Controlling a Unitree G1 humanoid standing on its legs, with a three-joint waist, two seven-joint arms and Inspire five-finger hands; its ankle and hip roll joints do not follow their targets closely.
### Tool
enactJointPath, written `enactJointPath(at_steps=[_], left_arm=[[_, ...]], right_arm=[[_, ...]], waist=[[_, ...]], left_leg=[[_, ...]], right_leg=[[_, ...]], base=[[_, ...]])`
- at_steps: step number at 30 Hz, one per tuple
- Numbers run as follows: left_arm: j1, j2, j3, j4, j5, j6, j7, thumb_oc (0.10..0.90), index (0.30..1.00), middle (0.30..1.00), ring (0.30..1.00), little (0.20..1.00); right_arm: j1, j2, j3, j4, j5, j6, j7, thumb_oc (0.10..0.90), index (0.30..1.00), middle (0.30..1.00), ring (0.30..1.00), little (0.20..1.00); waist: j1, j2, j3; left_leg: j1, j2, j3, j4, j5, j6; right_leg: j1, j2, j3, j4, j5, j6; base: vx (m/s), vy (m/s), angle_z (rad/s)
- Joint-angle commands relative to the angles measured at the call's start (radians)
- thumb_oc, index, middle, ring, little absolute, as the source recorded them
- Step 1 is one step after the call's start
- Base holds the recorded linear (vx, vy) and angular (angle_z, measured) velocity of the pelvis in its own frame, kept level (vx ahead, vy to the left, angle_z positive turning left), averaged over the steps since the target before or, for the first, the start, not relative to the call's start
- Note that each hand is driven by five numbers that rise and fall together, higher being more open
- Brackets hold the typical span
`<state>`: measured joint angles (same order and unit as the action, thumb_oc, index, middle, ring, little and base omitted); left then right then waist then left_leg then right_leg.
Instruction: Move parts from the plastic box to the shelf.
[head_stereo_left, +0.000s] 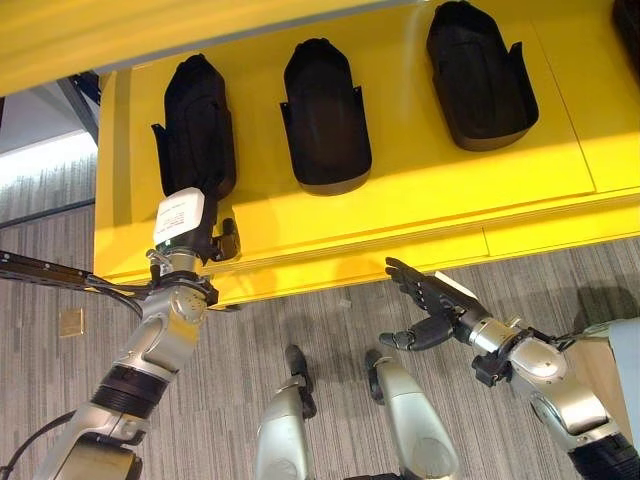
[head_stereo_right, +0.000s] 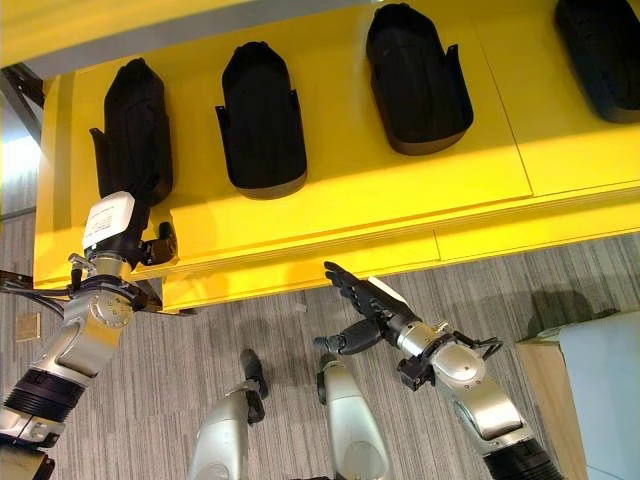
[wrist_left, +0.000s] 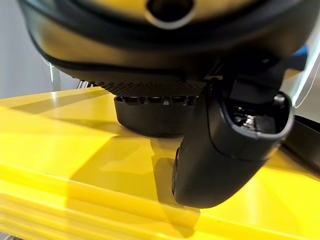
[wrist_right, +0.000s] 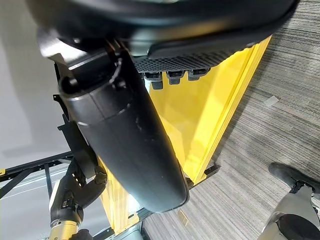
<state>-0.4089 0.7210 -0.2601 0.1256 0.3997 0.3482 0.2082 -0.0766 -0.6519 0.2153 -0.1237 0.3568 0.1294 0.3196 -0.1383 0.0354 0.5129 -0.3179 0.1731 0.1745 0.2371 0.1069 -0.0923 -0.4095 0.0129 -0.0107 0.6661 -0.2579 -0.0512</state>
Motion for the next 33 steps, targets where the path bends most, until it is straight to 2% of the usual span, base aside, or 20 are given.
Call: enactJointPath(at_steps=[1,8,18,26,33], left_arm=[[0.070,-0.017,0.034,0.044,0.012,0.021,-0.007,0.900,1.000,1.000,1.000,1.000],[0.082,-0.025,0.032,0.029,0.014,0.029,-0.021,0.900,1.000,1.000,1.000,1.000],[0.110,-0.040,0.046,0.044,-0.024,0.047,0.020,0.900,1.000,1.000,1.000,1.000],[0.128,-0.042,0.082,0.084,-0.068,0.064,0.086,0.900,1.000,1.000,1.000,1.000],[0.141,-0.054,0.122,0.134,-0.160,0.048,0.151,0.900,1.000,1.000,1.000,1.000]], right_arm=[[-0.013,0.045,-0.042,-0.089,0.023,-0.098,0.012,0.900,1.000,1.000,1.000,1.000],[-0.008,0.046,-0.046,-0.088,0.023,-0.099,0.013,0.900,1.000,1.000,1.000,1.000],[-0.005,0.048,-0.046,-0.083,0.023,-0.104,0.014,0.900,1.000,1.000,1.000,1.000],[-0.003,0.047,-0.044,-0.088,0.020,-0.099,0.011,0.900,1.000,1.000,1.000,1.000],[-0.002,0.049,-0.045,-0.090,0.018,-0.093,0.014,0.900,1.000,1.000,1.000,1.000]], waist=[[-0.017,-0.043,-0.065],[-0.014,-0.040,-0.068],[-0.010,-0.042,-0.068],[-0.008,-0.042,-0.068],[-0.006,-0.042,-0.071]], left_leg=[[0.024,-0.016,-0.031,0.060,-0.118,0.048],[0.025,-0.015,-0.032,0.055,-0.113,0.048],[0.026,-0.019,-0.035,0.059,-0.117,0.049],[0.028,-0.018,-0.036,0.059,-0.115,0.048],[0.027,-0.017,-0.037,0.063,-0.115,0.048]], right_leg=[[0.049,-0.061,-0.074,-0.052,0.000,0.040],[0.050,-0.058,-0.076,-0.059,0.006,0.039],[0.055,-0.062,-0.078,-0.056,-0.001,0.038],[0.056,-0.063,-0.078,-0.053,-0.003,0.037],[0.056,-0.066,-0.078,-0.049,-0.005,0.035]], base=[[0.00,0.000,0.00],[0.00,0.000,0.00],[0.00,0.000,0.00],[0.00,0.000,0.00],[0.00,0.000,0.00]])
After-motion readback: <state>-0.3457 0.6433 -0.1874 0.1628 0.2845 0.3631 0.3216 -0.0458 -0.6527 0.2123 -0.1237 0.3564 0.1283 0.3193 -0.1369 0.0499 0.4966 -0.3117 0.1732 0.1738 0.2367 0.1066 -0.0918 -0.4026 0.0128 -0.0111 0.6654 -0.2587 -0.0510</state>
